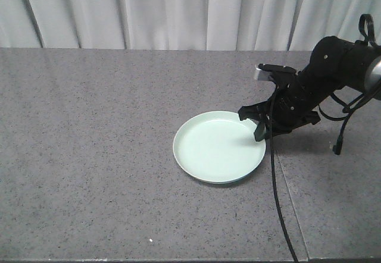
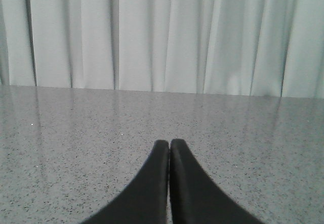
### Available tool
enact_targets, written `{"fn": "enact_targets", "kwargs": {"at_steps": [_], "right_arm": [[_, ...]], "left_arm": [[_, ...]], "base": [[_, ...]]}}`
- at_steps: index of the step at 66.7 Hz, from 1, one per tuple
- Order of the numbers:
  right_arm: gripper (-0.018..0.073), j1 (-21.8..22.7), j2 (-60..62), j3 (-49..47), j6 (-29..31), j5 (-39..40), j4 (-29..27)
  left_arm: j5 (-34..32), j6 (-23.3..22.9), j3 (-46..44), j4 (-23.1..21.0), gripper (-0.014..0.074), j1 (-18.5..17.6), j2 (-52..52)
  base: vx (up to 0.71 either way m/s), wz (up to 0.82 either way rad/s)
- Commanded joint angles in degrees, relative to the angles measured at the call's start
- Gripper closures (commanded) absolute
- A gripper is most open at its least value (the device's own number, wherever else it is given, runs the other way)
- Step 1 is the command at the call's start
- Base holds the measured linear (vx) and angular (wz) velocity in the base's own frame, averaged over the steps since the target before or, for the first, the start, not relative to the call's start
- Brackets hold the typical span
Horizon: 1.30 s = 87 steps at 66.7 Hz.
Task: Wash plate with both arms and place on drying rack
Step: 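Lift the pale green plate off the counter with the right gripper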
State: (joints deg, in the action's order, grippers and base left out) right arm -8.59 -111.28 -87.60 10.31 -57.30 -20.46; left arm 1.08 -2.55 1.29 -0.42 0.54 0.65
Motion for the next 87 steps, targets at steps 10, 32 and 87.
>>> {"fn": "enact_targets", "kwargs": {"at_steps": [10, 32, 87], "right_arm": [[0.0568, 0.08, 5.74, -4.08, 3.48, -4.1, -7.34], [0.0568, -5.08, 12.15, -3.27, 3.23, -6.75, -7.38], [0.0568, -6.7, 29.2, 16.67, 12.27, -5.02, -18.38]], "left_arm": [[-4.21, -0.1, -1.61, -0.55, 0.0603, -0.22, 0.73], [-4.21, -0.1, -1.61, -0.55, 0.0603, -0.22, 0.73], [-4.21, -0.1, -1.61, -0.55, 0.0603, -0.22, 0.73]], "base": [[0.0, 0.0], [0.0, 0.0], [0.0, 0.0]]}}
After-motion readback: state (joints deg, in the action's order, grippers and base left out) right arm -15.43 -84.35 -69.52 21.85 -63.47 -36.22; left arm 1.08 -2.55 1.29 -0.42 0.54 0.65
